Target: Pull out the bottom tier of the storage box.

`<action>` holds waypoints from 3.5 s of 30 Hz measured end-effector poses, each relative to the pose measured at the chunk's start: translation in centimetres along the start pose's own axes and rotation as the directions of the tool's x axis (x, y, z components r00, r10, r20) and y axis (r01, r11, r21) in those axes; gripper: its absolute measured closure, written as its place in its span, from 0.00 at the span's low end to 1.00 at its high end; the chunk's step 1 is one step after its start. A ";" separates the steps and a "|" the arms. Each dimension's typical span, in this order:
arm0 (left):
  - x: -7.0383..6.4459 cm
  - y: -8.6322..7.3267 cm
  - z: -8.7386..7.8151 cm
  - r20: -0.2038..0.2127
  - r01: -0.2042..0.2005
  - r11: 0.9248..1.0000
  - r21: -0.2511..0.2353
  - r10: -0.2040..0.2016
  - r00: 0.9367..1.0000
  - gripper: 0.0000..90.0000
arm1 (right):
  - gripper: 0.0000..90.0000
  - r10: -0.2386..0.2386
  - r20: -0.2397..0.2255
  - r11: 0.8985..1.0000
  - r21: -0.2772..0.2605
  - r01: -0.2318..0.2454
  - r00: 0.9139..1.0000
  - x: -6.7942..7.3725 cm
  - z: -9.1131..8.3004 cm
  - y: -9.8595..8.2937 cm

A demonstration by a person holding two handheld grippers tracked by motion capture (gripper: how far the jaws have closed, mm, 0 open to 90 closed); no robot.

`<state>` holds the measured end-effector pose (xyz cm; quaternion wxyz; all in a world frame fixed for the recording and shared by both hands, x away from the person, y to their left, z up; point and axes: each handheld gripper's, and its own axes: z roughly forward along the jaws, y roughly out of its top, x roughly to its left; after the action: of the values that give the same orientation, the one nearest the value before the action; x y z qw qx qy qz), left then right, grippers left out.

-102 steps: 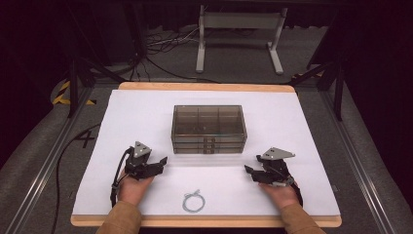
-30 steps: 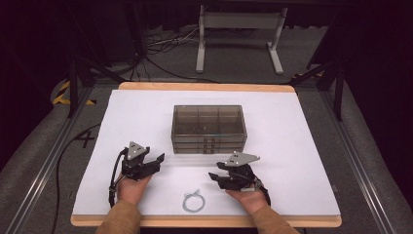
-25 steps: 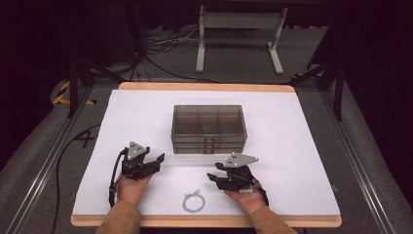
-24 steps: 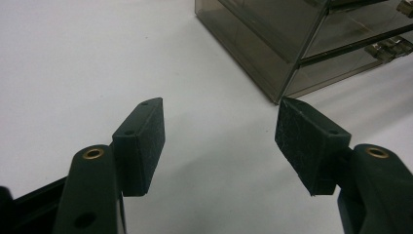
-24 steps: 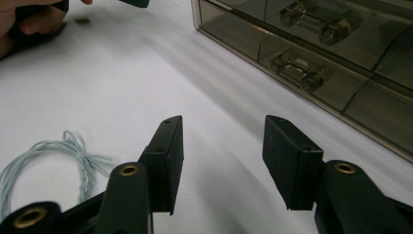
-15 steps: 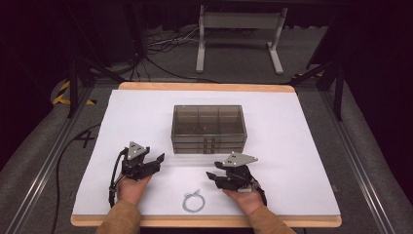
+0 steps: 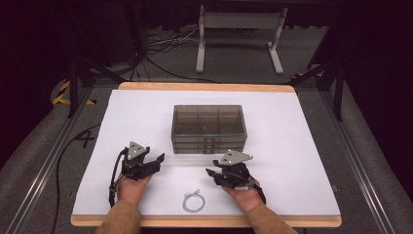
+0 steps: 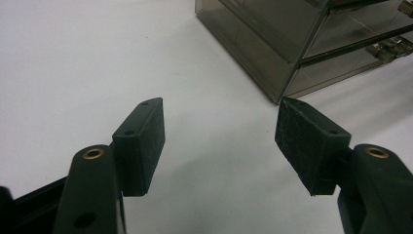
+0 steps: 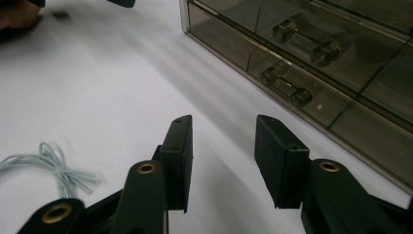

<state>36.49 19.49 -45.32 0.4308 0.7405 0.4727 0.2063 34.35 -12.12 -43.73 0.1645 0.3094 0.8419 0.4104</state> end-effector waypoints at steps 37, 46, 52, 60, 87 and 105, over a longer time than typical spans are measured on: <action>0.0 0.1 0.2 -0.009 -0.001 1.000 0.008 0.001 1.000 0.40 | 0.77 -0.427 0.298 0.903 0.186 0.387 0.854 2.9 1.4 1.0; 0.1 0.1 0.2 -0.006 0.002 1.000 0.008 -0.002 1.000 0.40 | 0.79 -0.513 0.331 0.857 0.253 0.449 0.792 3.5 2.0 1.1; 0.1 0.1 0.2 -0.006 0.003 1.000 0.006 -0.003 1.000 0.40 | 0.79 -0.587 0.361 0.809 0.300 0.506 0.724 4.1 2.3 1.2; 0.0 0.1 0.2 -0.008 0.000 1.000 0.009 0.000 1.000 0.40 | 0.80 -0.658 0.361 0.752 0.342 0.563 0.660 4.7 2.7 1.7; 0.1 0.1 0.1 -0.004 0.004 1.000 0.006 -0.004 1.000 0.40 | 0.87 -0.791 0.440 0.606 0.470 0.642 0.425 6.3 5.2 0.6; 0.1 0.1 0.1 -0.002 0.004 1.000 0.006 -0.004 1.000 0.40 | 0.87 -0.831 0.433 0.551 0.548 0.629 0.351 6.1 6.9 0.5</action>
<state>36.66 19.50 -45.33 0.4285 0.7407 0.4752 0.2046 33.65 -3.83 -47.66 0.5666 0.0371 0.8227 0.0283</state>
